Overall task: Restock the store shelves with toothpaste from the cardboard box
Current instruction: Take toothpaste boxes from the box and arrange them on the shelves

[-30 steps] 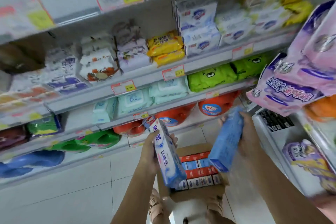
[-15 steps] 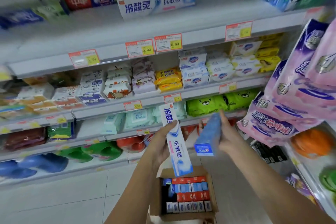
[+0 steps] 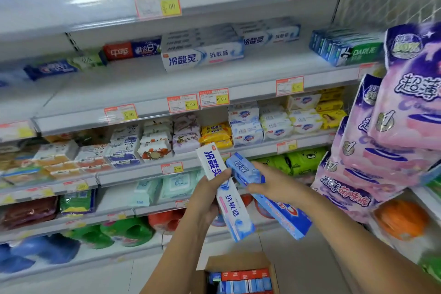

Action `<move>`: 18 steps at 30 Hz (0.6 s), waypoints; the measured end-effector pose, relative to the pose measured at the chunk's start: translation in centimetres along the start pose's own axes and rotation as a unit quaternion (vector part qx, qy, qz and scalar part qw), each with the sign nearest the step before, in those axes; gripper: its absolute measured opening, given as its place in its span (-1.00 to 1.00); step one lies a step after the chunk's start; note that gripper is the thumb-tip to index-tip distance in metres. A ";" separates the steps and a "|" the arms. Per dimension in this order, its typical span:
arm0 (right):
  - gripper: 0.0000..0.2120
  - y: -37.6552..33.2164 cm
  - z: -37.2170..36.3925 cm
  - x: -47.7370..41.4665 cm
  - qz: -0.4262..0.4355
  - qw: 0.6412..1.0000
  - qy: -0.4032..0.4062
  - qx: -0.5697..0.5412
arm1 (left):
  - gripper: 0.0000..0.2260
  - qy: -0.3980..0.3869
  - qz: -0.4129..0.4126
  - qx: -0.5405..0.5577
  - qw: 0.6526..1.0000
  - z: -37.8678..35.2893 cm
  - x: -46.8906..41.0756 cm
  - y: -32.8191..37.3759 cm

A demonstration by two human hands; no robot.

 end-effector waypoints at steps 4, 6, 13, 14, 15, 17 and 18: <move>-0.29 -1.4 1.4 1.1 0.038 0.996 -0.081 0.021 | -0.44 0.019 -0.016 0.053 0.998 -1.0 0.0 0.3; -0.28 -2.0 2.2 1.2 0.057 0.991 -0.114 -0.044 | -0.45 0.019 -0.022 0.068 0.997 -1.4 0.1 0.8; -0.55 -4.1 4.1 1.2 0.044 0.978 -0.126 -0.163 | -0.72 0.022 -0.068 0.090 0.993 -2.8 1.4 4.6; -0.66 -4.5 4.4 1.1 0.037 0.978 -0.111 -0.171 | -0.72 0.020 -0.082 0.085 0.993 -2.8 1.5 5.5; -0.75 -5.0 4.7 0.9 0.035 0.981 -0.092 -0.164 | -0.71 0.014 -0.098 0.067 0.993 -2.8 1.6 6.5; -0.82 -6.4 5.0 0.2 0.050 0.987 -0.065 -0.135 | -0.73 -0.012 -0.124 0.022 0.992 -3.0 2.1 8.4; -0.80 -7.4 5.2 -0.1 0.055 0.990 -0.055 -0.117 | -0.75 -0.023 -0.132 0.003 0.991 -3.0 2.4 9.2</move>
Point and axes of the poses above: each hand's wrist, its own x-axis away from the middle knuckle, its own z-axis out of the back of the hand, y = z × x, the point moved 4 cm from there along -x, towards the middle knuckle, and after that the axes turned 5 degrees about y, right-handed, at the moved point
